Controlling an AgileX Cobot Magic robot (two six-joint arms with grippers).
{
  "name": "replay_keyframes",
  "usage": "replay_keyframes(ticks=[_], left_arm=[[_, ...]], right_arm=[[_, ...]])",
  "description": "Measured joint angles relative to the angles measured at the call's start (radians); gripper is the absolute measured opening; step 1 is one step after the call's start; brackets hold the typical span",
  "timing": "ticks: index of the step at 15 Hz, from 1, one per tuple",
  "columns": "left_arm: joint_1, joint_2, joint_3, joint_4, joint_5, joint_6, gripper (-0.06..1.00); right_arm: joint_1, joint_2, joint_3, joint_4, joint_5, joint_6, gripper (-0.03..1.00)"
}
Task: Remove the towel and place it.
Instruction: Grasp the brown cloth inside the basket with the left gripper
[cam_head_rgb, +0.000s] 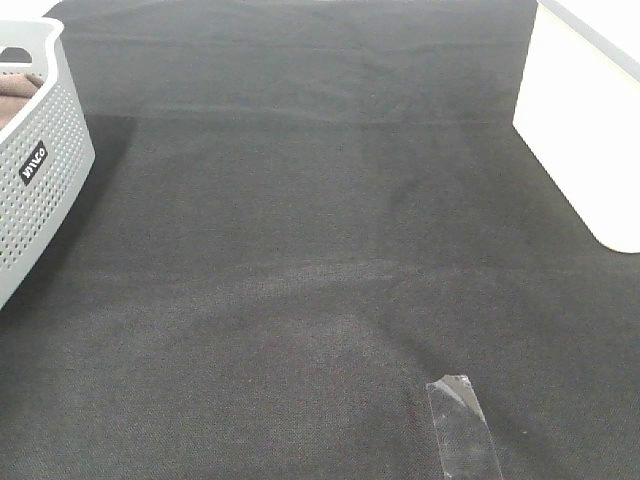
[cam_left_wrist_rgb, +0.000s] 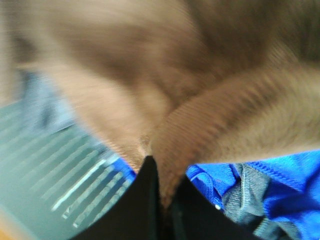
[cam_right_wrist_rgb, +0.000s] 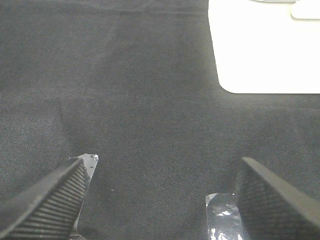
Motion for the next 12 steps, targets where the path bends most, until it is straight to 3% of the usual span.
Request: replay_keyframes(ticks=[6,9,12], left_arm=[[-0.01,-0.263,-0.001,-0.395,0.056,-0.148,0.0],[-0.048,-0.337,-0.001,-0.43,0.077,-0.15,0.0],[-0.155,-0.425,-0.065,-0.427,0.148,-0.284,0.0]], right_arm=[[0.0,0.0,0.0,0.0,0.0,0.0,0.75],[0.0,0.0,0.0,0.0,0.0,0.0,0.75],[0.0,0.0,0.0,0.0,0.0,0.0,0.75]])
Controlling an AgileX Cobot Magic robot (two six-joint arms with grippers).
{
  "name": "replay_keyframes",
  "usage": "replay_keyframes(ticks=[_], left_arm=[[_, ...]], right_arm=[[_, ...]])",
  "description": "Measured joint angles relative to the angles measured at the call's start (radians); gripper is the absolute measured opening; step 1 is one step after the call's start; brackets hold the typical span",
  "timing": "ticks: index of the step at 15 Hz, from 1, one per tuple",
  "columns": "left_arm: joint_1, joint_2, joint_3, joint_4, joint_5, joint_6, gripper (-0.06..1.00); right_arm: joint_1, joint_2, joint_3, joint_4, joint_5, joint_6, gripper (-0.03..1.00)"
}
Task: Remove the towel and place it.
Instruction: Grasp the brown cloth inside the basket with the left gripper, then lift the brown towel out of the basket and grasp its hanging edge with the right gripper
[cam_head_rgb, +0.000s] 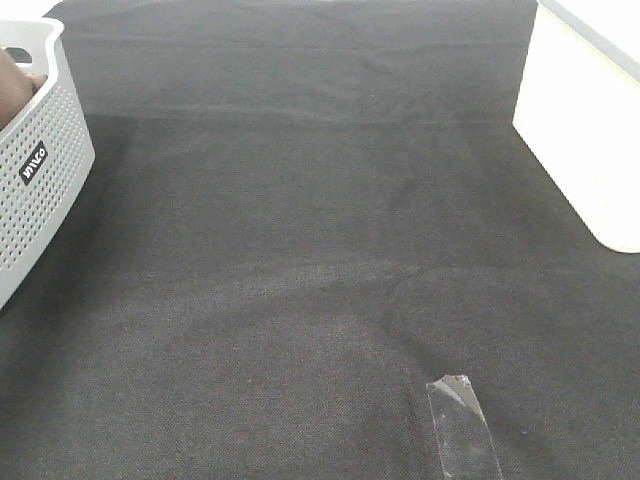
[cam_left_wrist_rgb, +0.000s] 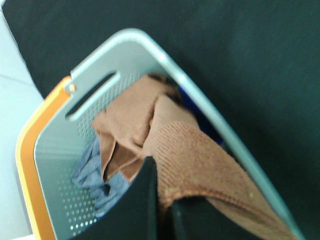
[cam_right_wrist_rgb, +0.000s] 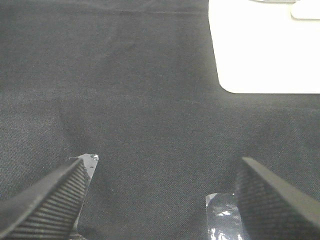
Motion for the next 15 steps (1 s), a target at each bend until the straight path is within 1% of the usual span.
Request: replay_keyframes(ticks=[2,5,6,7,9,10,11,12,15], left_arm=[[-0.058,-0.005,-0.073,0.026,0.039,-0.067,0.0],[-0.172,-0.005,-0.181,0.034,0.067,-0.137,0.0],[-0.209,-0.005,-0.206,0.034,0.066,-0.163,0.0],[-0.247,-0.005,-0.225,0.034,0.064,-0.192,0.0],[-0.313,-0.005,-0.234,0.034,0.063,-0.247,0.0],[-0.343,-0.005,-0.234,0.034,0.063,-0.256,0.0],[-0.372,-0.005,-0.234,0.034,0.063,-0.26,0.0],[-0.401,-0.005,-0.234,0.034,0.063,-0.268,0.0],[-0.465,-0.005,-0.234,0.034,0.063,-0.324,0.0]], right_arm=[[0.0,0.0,0.0,-0.005,0.0,0.0,0.75],[0.0,0.002,0.0,0.009,-0.004,-0.003,0.75],[0.0,0.017,-0.008,0.048,-0.016,-0.036,0.75],[0.0,0.052,-0.014,0.115,-0.06,-0.095,0.75],[0.0,0.162,-0.014,0.343,-0.214,-0.292,0.75],[0.0,0.25,-0.018,0.464,-0.275,-0.427,0.75],[0.0,0.351,-0.022,0.57,-0.31,-0.569,0.75],[0.0,0.443,-0.022,0.679,-0.327,-0.758,0.75],[0.0,0.728,-0.022,1.11,-0.326,-1.344,0.75]])
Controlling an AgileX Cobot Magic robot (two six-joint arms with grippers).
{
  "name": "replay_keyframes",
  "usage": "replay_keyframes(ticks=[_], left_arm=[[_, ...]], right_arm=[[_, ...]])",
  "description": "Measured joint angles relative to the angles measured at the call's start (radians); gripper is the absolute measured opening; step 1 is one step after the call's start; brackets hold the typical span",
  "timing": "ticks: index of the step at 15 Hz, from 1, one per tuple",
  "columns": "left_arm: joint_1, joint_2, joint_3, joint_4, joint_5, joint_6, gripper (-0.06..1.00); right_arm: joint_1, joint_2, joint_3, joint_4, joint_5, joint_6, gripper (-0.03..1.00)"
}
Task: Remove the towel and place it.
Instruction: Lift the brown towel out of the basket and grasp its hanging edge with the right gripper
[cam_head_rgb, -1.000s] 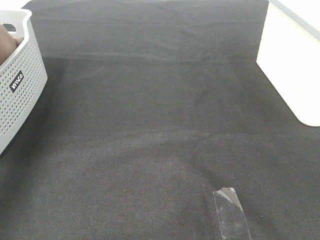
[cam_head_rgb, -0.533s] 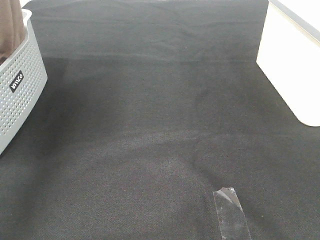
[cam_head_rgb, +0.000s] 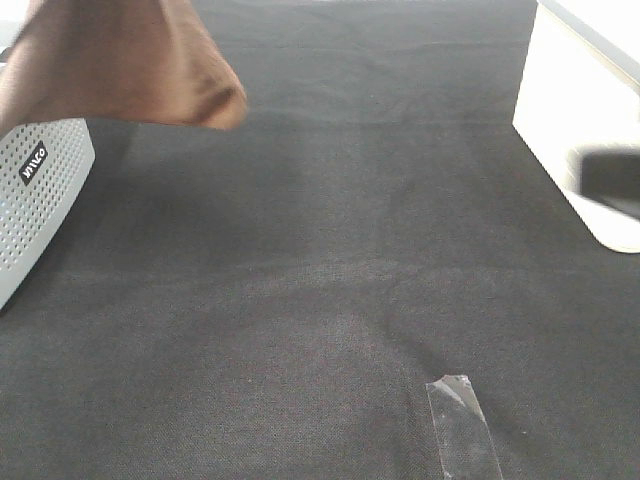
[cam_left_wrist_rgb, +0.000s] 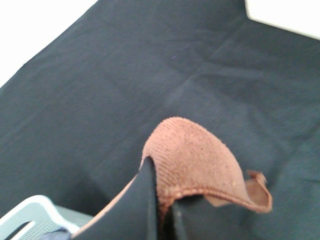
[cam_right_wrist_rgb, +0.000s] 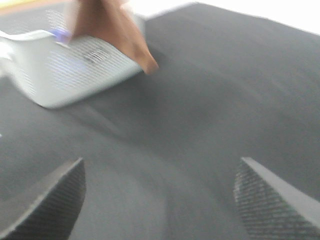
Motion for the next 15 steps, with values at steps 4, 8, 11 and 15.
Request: replay_keyframes(ticks=[4,8,11,15], left_arm=[[-0.037,0.0,0.0,-0.025,0.0,-0.022,0.0],[-0.037,0.0,0.0,-0.103,-0.002,-0.024,0.0],[-0.037,0.0,0.0,-0.135,-0.009,-0.027,0.0],[-0.037,0.0,0.0,-0.194,-0.028,-0.031,0.0]], right_arm=[[0.035,0.4,-0.027,0.441,0.151,-0.478,0.75],[0.329,0.697,-0.196,0.526,0.009,-0.532,0.75],[0.454,0.843,-0.339,0.542,-0.036,-0.539,0.75],[0.547,0.96,-0.456,0.546,-0.044,-0.538,0.76]])
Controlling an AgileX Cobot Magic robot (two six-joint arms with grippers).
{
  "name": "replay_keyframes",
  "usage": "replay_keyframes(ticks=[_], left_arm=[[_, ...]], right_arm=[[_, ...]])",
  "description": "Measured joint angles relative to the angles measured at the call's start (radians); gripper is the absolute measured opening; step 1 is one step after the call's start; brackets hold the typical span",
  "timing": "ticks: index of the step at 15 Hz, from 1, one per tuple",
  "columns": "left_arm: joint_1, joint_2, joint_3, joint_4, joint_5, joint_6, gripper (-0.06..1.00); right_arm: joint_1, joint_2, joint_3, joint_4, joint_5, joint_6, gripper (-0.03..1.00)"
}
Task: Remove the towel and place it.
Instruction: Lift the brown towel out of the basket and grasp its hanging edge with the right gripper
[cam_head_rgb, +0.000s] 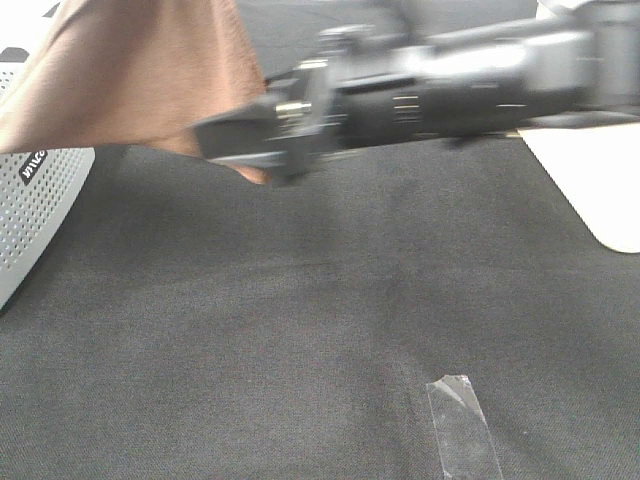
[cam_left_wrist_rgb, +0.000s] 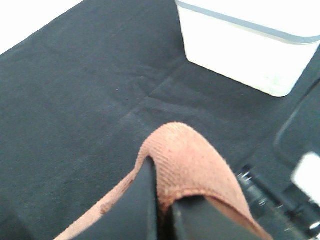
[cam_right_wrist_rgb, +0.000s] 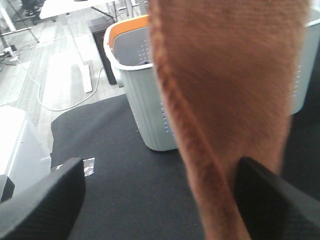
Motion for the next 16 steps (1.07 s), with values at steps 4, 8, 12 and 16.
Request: replay_keyframes(ticks=[4,8,12,16], left_arm=[[0.0,0.0,0.0,-0.011,0.003,0.0,0.0],[0.0,0.0,0.0,-0.012,0.054,-0.003,0.0],[0.0,0.0,0.0,-0.012,0.057,-0.003,0.0],[0.0,0.0,0.0,-0.012,0.058,-0.004,0.0]], right_arm=[[0.005,0.028,-0.012,0.001,-0.037,0.016,0.33],[0.006,0.028,-0.012,0.001,-0.156,0.081,0.0],[0.006,0.028,-0.012,0.001,-0.158,0.087,0.0],[0.006,0.027,-0.012,0.001,-0.159,0.186,0.0]])
